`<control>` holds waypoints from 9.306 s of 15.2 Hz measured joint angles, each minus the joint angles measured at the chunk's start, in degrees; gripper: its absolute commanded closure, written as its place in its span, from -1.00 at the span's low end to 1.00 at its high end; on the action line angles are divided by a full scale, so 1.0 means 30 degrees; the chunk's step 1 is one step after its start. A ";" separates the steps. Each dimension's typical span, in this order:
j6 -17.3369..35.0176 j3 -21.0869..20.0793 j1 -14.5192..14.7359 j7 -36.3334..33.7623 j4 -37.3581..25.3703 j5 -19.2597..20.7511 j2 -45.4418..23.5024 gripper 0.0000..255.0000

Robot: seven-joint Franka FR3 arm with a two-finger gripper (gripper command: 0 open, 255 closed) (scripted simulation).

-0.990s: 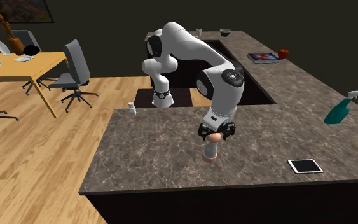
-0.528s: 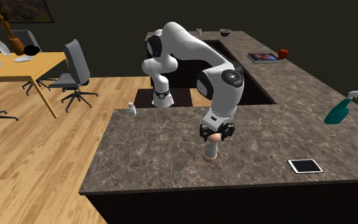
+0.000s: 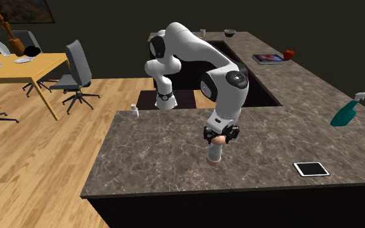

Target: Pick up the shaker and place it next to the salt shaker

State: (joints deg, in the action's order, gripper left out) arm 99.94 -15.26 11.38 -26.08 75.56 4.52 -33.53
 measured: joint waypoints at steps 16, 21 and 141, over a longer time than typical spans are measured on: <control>-0.3607 -0.0073 0.0289 -0.0064 -0.3631 -0.0033 -0.0010 1.00; -0.4988 -0.0081 0.0424 -0.0080 -0.5172 -0.0008 -0.0157 1.00; 0.4001 1.0770 -0.9360 1.7256 2.3256 0.2813 1.9837 -1.00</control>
State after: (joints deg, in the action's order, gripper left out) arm 111.94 17.05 -16.70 25.68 145.33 12.96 25.98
